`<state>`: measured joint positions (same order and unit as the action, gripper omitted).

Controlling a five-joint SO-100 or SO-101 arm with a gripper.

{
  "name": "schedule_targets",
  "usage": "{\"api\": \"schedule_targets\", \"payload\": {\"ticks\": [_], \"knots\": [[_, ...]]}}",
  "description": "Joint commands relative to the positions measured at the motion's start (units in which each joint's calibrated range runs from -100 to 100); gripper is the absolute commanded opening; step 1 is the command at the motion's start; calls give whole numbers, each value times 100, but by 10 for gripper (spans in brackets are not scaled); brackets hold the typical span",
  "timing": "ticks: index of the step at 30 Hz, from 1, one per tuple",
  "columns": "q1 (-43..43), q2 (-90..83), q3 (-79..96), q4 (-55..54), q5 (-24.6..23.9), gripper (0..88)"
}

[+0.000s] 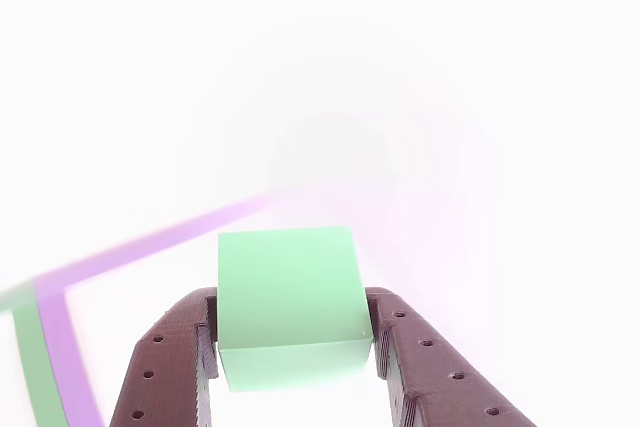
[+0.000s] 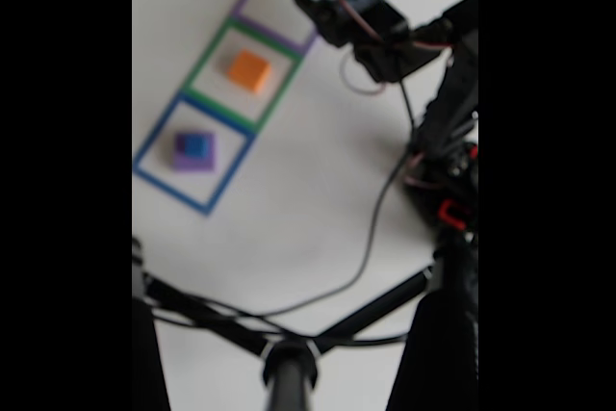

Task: Tower of hanoi

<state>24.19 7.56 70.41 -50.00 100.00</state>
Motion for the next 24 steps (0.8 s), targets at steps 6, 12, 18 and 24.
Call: {"api": "schedule_targets", "payload": {"ticks": [6,12,18,24], "knots": [[-300,411,-186,-603,0,56],[-339,686,-159,-814,0,58],[-406,1033,-159,-1138,0,59],[-406,1267,-141,-1348,0,73]]}}
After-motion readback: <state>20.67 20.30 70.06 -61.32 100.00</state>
